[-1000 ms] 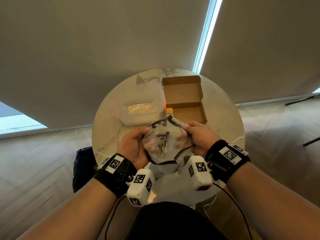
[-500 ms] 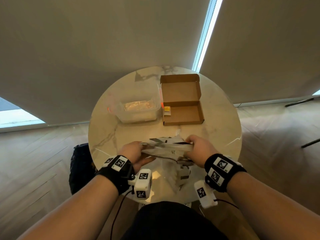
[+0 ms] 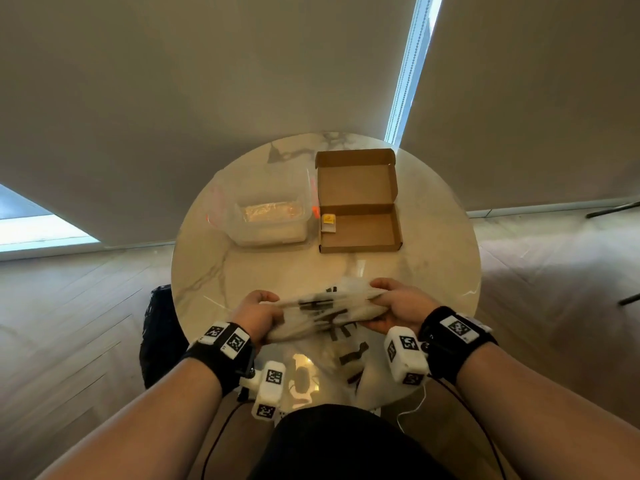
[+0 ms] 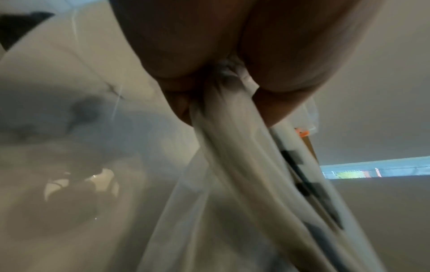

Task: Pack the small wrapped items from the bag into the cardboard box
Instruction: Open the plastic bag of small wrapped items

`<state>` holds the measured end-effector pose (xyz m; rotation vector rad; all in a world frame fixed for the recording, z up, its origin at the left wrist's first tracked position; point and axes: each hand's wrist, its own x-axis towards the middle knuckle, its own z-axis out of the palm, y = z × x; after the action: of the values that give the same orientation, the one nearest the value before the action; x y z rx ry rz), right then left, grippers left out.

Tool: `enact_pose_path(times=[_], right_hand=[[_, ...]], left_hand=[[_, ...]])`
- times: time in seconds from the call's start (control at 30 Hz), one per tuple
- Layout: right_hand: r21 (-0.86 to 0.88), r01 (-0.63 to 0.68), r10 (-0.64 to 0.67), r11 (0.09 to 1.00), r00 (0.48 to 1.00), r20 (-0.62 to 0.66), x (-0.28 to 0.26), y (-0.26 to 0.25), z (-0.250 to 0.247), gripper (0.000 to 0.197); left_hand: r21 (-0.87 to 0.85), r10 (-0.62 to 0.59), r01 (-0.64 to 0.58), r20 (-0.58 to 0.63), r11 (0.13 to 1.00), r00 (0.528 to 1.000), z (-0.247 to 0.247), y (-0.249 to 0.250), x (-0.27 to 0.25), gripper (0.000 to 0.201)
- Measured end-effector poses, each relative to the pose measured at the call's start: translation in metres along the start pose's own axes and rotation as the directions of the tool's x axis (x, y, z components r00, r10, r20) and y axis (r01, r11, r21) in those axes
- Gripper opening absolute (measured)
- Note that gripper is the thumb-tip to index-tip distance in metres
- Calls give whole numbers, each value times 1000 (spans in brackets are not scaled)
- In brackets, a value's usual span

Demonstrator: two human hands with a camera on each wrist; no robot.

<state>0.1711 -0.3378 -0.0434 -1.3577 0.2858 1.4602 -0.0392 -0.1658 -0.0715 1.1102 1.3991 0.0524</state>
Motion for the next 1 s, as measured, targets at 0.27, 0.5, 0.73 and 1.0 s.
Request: enact_pose_path(times=[0.27, 0.5, 0.73, 1.0], right_hand=[[-88, 59, -21, 994, 924, 381, -13, -15, -24, 21], [-780, 164, -178, 604, 982, 69, 12, 7, -43, 11], [-984, 175, -398, 15, 904, 155, 23, 19, -37, 23], [-915, 297, -375, -272, 843, 385, 42, 19, 26, 44]], left_hand=[[-237, -276, 272, 18, 933, 961, -9, 3, 20, 10], [-277, -256, 237, -33, 931, 966, 19, 21, 13, 18], [259, 144, -162, 89, 952, 986, 60, 27, 21, 38], [569, 211, -137, -67, 811, 975, 38, 5, -4, 88]])
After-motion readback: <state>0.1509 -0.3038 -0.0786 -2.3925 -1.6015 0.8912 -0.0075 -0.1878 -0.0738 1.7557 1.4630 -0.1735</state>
